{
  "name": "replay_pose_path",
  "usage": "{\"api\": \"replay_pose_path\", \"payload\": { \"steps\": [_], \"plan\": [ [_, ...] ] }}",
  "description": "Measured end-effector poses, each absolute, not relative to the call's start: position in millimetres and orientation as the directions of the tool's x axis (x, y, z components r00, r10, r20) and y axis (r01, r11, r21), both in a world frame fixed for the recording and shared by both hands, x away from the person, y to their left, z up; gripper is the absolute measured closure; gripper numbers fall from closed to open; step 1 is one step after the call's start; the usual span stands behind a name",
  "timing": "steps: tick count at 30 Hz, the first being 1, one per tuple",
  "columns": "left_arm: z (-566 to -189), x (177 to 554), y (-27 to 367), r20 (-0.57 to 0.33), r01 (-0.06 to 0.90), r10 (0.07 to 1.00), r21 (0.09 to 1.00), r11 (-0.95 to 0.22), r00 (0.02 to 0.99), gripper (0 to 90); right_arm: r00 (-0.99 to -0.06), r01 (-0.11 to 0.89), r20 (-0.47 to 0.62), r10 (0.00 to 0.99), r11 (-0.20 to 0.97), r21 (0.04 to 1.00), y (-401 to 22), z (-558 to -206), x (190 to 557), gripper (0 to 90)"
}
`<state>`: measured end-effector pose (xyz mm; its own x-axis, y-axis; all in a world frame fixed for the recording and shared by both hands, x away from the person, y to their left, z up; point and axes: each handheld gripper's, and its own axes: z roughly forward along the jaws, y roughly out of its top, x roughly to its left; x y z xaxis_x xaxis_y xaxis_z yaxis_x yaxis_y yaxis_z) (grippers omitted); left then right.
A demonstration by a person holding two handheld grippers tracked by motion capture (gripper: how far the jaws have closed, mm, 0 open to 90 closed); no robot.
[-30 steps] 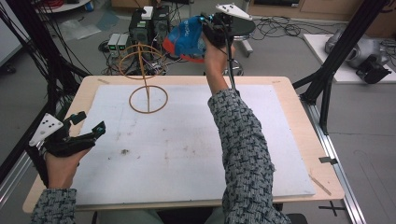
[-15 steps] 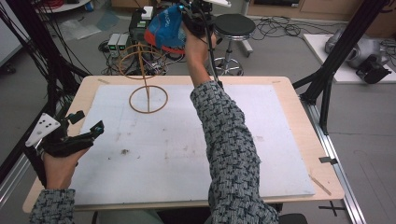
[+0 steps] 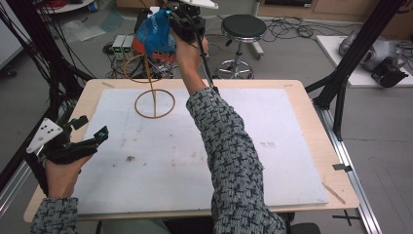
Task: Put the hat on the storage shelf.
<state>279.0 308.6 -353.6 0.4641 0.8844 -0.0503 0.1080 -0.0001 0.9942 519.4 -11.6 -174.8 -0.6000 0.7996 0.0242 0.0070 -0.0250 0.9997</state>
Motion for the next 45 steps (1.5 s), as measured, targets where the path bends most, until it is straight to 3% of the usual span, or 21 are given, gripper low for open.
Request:
{"api": "replay_pose_path", "payload": {
  "steps": [45],
  "plan": [
    [-353, 279, 307, -0.052, 0.108, 0.879, 0.994, 0.001, 0.474, 17.5, -0.753, 0.088, -0.02, 0.658, 0.131, 0.987, 65, -232, 504, 89.9]
  ]
}}
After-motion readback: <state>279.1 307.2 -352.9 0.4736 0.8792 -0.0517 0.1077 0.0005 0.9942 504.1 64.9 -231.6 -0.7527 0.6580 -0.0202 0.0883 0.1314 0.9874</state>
